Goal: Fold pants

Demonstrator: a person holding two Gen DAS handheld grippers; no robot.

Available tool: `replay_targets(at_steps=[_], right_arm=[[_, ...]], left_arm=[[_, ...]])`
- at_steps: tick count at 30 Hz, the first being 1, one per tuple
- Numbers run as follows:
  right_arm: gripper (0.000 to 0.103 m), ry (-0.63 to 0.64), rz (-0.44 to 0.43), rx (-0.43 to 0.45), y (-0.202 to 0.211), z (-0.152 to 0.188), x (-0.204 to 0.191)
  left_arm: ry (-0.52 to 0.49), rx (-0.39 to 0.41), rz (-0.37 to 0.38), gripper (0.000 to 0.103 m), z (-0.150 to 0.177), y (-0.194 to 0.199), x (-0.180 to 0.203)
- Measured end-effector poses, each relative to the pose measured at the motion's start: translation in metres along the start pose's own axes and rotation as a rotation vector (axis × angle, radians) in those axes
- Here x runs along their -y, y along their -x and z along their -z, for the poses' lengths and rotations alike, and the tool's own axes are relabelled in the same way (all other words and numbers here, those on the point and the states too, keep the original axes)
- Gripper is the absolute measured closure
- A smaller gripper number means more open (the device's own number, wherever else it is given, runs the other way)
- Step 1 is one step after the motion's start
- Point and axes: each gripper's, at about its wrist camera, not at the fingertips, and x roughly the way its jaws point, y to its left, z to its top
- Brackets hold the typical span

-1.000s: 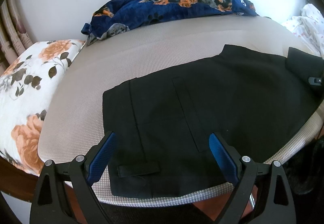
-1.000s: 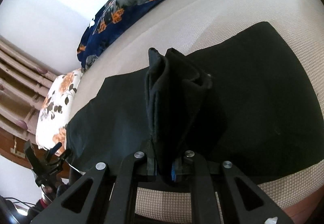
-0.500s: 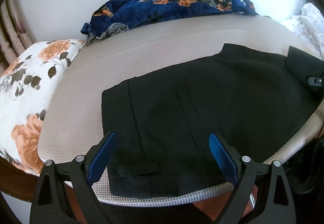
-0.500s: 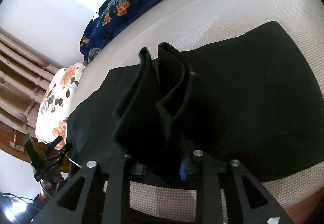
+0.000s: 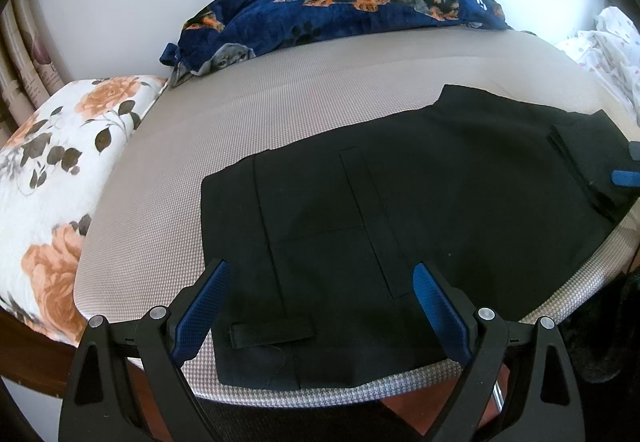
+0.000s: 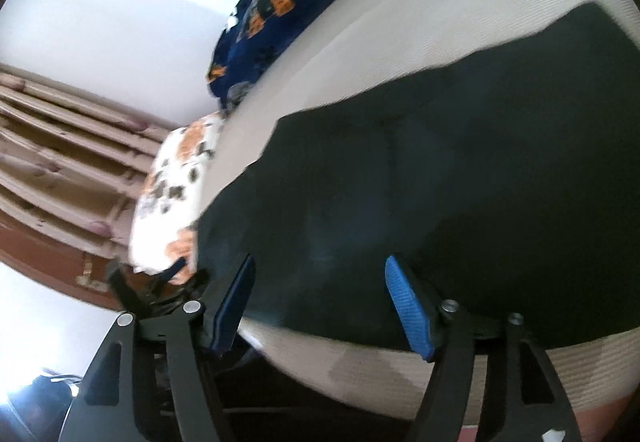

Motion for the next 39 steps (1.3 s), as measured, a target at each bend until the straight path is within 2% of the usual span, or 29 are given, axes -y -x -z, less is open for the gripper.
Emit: replay_targets(at_steps=[4, 7, 9, 11, 12, 18, 22, 24, 28, 31, 32, 34, 35, 37, 39], right_arm=[[0.037, -0.011, -0.076, 0.041, 0.013, -0.003, 0.002], [0.037, -0.044, -0.057, 0.152, 0.04, -0.011, 0.013], [0.045, -0.076, -0.02, 0.21, 0.055, -0.012, 0.026], [0.071, -0.115, 0.013, 0.226, 0.062, -0.011, 0.039], [0.074, -0.136, 0.022, 0.225, 0.064, -0.009, 0.047], [0.077, -0.196, 0.003, 0.174, 0.063, 0.005, 0.073], [0.078, -0.259, -0.094, 0.109, 0.055, 0.012, 0.088], [0.078, -0.254, -0.092, 0.101, 0.057, 0.01, 0.089], [0.079, -0.206, -0.078, 0.212, 0.091, -0.016, 0.081], [0.078, -0.163, 0.031, 0.295, 0.12, -0.05, 0.089], [0.078, -0.191, 0.056, 0.313, 0.129, -0.059, 0.097], [0.078, -0.247, -0.049, 0.334, 0.147, -0.07, 0.109], [0.078, -0.235, -0.042, 0.347, 0.153, -0.074, 0.106], [0.078, -0.183, 0.035, 0.37, 0.168, -0.082, 0.102], [0.078, -0.186, 0.069, 0.385, 0.178, -0.09, 0.109]], left_arm=[[0.0, 0.001, 0.001, 0.011, 0.0, 0.0, 0.0], [0.0, 0.001, 0.001, 0.011, 0.0, 0.0, 0.0], [0.0, 0.001, 0.001, 0.011, -0.001, 0.0, 0.0], [0.001, 0.0, 0.001, 0.011, -0.001, 0.0, 0.0], [0.001, -0.002, 0.001, 0.011, -0.001, 0.0, 0.0], [0.004, -0.014, 0.003, 0.011, 0.003, -0.004, 0.0], [0.001, -0.012, 0.001, 0.011, 0.004, -0.003, 0.0], [-0.001, -0.01, -0.001, 0.011, 0.003, -0.003, 0.0], [0.0, -0.013, 0.001, 0.011, 0.004, -0.004, -0.001], [-0.002, -0.022, -0.001, 0.011, 0.004, -0.004, -0.001], [-0.003, -0.023, -0.004, 0.011, 0.004, -0.004, 0.0], [0.001, -0.017, -0.009, 0.011, 0.004, -0.003, -0.001], [0.005, -0.017, -0.007, 0.011, 0.004, -0.003, -0.002], [0.009, -0.029, -0.005, 0.011, 0.004, -0.006, -0.002], [0.006, -0.045, -0.001, 0.011, 0.005, -0.01, -0.002]])
